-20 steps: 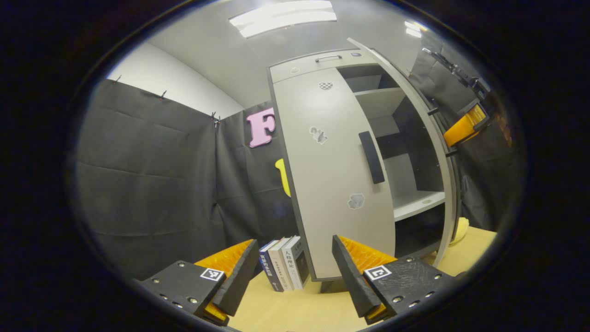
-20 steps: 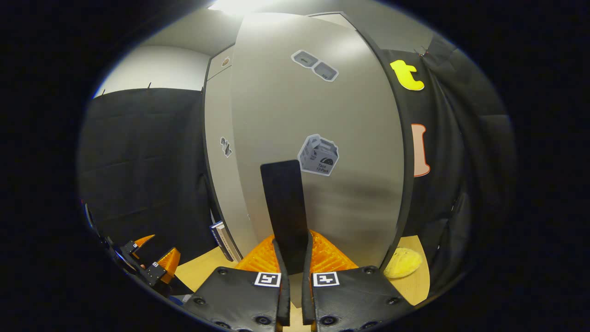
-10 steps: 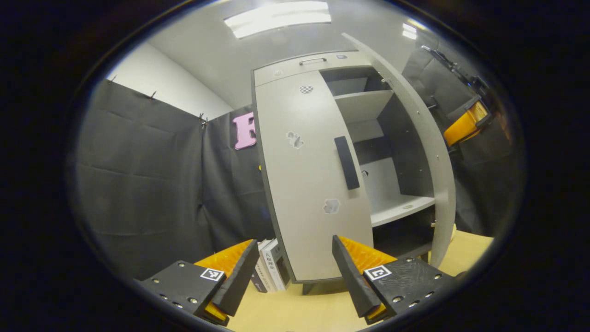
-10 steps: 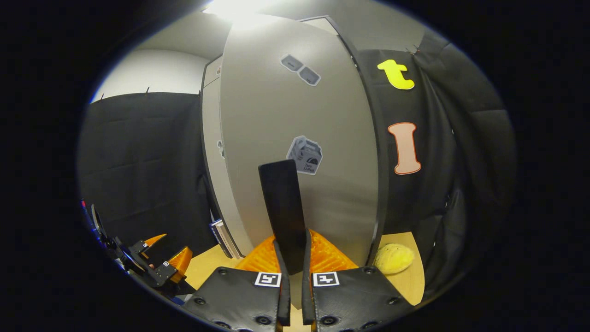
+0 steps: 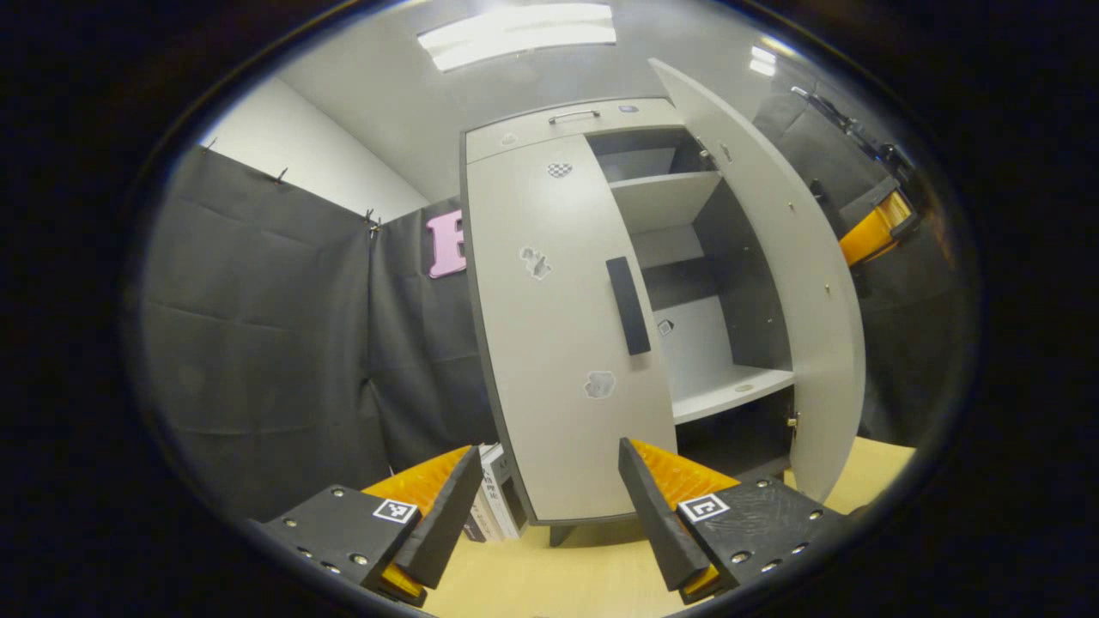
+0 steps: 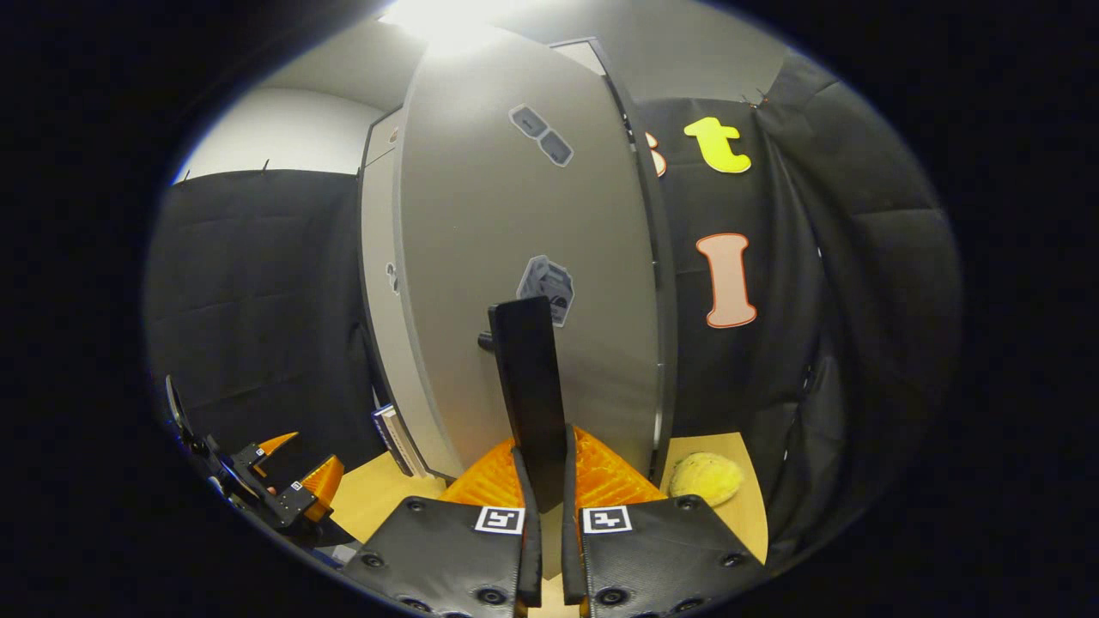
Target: Open the right door of the double-door shoe cabinet with the right hand, and open the left door with the left hand.
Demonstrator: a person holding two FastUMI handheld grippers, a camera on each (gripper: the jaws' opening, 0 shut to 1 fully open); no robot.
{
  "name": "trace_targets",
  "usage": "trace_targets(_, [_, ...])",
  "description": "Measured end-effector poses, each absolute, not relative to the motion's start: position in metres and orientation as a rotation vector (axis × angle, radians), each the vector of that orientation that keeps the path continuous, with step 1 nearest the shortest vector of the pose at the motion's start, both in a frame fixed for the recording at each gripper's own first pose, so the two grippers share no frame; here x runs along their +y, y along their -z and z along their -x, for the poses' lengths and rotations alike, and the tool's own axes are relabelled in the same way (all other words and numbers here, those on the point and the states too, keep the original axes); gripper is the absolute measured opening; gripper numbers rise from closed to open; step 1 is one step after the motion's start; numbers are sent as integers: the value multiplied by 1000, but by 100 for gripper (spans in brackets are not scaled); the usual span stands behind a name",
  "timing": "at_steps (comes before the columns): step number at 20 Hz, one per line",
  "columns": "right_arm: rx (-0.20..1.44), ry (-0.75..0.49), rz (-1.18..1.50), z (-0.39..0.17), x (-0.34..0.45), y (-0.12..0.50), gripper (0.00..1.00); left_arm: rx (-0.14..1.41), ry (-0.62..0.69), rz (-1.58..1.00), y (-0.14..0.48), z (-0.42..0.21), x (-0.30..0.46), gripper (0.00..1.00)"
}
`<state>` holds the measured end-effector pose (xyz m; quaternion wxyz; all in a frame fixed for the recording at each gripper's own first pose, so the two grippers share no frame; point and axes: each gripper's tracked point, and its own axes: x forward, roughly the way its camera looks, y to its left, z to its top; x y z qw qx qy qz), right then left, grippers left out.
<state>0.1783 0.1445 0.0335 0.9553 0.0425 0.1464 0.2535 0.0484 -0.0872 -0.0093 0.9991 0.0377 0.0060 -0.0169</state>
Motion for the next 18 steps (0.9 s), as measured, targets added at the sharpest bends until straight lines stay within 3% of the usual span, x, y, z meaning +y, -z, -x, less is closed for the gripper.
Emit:
trace_targets(5, [262, -446, -49, -188, 127, -36, 7, 8, 53, -64, 4, -46, -101, 94])
trace_targets(6, [254, -427, -41, -191, 120, -37, 10, 2, 59, -65, 1, -45, -105, 94])
trace_targets(10, [220, -286, -13, -205, 89, -38, 10, -8, 85, -70, -5, -36, -121, 94])
trace_targets(11, [225, -294, -41, -206, 91, -38, 10, -11, 89, -72, -7, -35, -124, 94])
trace_targets(12, [234, -330, -104, -197, 102, -40, 4, -15, 92, -75, -9, -33, -124, 94])
trace_targets(13, [242, -336, -137, -196, 110, -38, 8, -18, 92, -80, -12, -30, -126, 94])
trace_targets(18, [237, -341, -152, -195, 108, -39, 9, -27, 94, -81, -27, -15, -133, 94])
